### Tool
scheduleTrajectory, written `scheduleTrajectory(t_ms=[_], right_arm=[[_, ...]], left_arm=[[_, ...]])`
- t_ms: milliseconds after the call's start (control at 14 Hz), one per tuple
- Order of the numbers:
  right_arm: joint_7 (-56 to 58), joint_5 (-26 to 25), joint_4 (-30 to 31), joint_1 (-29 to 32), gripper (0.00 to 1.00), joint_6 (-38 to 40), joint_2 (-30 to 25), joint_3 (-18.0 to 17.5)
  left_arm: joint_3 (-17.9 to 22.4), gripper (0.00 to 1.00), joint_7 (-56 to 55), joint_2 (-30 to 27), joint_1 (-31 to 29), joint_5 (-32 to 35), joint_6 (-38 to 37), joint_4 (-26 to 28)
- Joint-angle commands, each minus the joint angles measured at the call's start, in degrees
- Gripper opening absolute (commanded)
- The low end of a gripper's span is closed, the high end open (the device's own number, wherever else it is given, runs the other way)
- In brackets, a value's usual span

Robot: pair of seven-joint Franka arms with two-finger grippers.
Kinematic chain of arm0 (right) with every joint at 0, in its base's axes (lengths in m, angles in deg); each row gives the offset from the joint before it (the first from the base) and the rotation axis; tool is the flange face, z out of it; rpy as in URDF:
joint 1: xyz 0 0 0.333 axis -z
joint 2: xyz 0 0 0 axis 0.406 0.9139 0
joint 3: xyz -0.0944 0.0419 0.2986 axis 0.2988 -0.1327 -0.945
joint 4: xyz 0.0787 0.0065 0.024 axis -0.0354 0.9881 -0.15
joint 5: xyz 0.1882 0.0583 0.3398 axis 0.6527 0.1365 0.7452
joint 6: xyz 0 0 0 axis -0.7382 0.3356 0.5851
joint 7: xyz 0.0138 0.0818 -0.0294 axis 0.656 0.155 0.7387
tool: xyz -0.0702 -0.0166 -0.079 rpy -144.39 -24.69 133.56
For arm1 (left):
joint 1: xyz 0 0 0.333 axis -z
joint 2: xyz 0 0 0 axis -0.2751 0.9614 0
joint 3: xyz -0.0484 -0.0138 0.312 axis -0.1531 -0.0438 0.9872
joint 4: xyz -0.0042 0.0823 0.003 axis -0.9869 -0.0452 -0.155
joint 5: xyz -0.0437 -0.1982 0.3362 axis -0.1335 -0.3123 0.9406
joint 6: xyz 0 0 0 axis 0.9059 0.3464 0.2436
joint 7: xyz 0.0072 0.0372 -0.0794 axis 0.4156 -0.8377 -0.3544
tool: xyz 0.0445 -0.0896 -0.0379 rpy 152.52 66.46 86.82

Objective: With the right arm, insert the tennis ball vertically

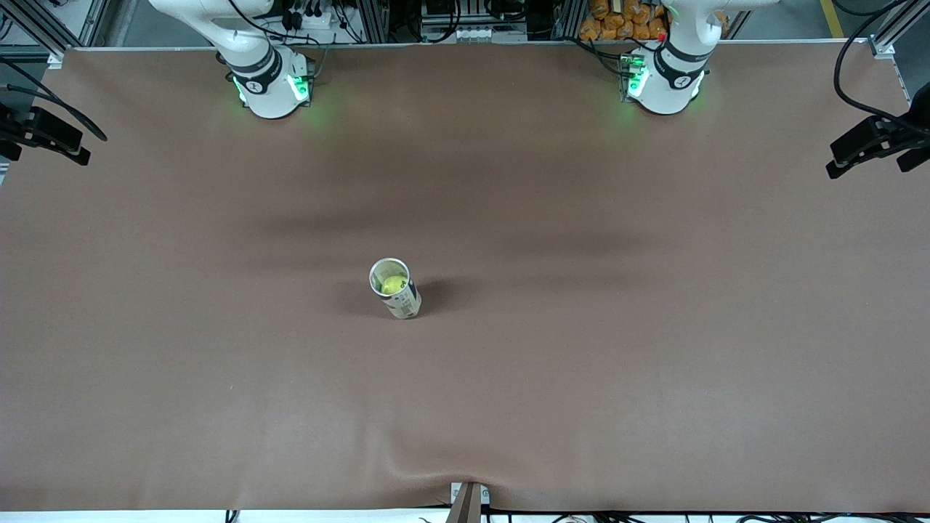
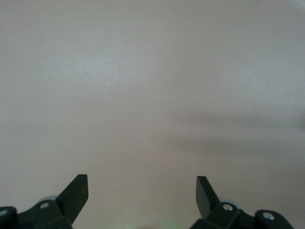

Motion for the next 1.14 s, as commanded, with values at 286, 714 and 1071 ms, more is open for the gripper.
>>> scheduleTrajectory(t_ms=[286,714,1071], right_arm=[[-0.1,0.6,1.7,0.3,1.0,-1.0,-1.7,-0.2],[-0.1,0.6,1.7,0.2,1.0,-1.0,-1.7,-0.3],[-0.1,0.5,1.7,0.2,1.0,-1.0,-1.7,-0.3]], left_arm=[[-0.6,1.0,-0.4,-0.2,0.5,-0.4,-1.8,0.2],[-2.8,1.0,0.3,-0.3,0.6,-0.5,-2.1,0.5],[-3.5,1.0,0.1,-0.3,0.5,-0.4,-2.1,0.5]])
